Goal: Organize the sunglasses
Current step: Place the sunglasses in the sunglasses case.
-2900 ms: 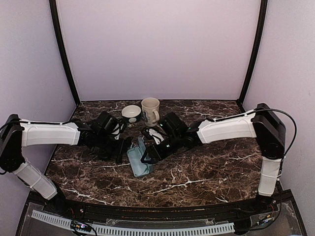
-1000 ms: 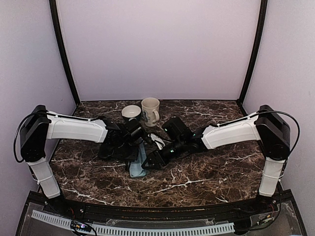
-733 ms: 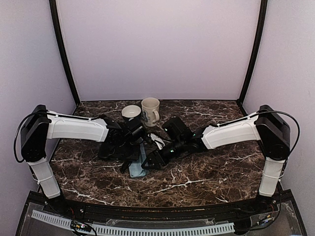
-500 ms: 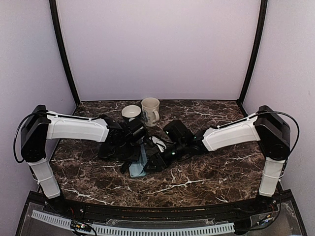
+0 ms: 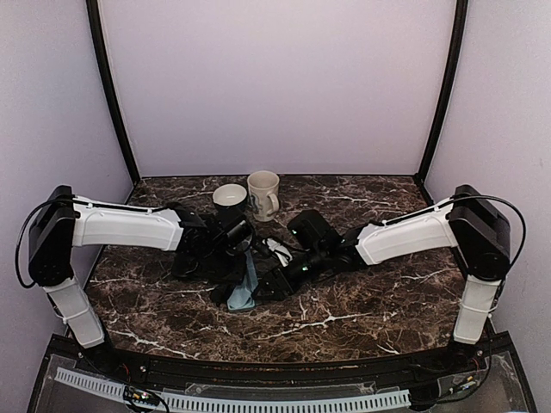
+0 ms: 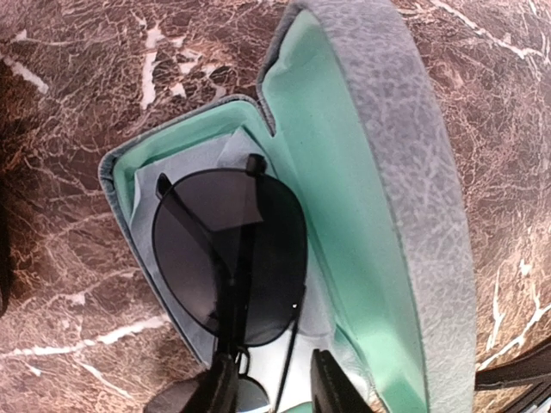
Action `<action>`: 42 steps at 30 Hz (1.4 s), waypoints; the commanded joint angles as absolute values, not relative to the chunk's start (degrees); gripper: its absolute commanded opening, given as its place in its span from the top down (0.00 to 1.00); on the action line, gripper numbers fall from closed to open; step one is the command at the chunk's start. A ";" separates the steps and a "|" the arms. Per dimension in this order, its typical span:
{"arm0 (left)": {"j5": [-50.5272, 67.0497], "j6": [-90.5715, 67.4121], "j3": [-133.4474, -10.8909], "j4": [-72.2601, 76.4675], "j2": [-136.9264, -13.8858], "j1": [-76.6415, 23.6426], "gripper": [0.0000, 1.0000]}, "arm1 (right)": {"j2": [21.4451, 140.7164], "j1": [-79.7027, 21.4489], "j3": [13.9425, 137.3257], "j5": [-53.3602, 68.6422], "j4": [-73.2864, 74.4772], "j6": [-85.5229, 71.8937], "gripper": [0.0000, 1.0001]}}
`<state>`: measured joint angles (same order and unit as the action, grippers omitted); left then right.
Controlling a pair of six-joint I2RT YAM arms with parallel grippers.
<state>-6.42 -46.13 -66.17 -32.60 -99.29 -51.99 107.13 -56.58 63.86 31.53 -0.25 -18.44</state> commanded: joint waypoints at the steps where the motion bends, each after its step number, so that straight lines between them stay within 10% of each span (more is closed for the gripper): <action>1: -5.31 -46.14 -64.87 -32.08 -96.49 -52.21 0.73 | 105.41 -56.16 63.43 31.74 -1.82 -17.80 0.39; 42: -5.45 -40.78 -69.95 -38.46 -101.86 -52.21 0.84 | 106.11 -56.07 63.23 32.04 -2.20 -17.84 0.39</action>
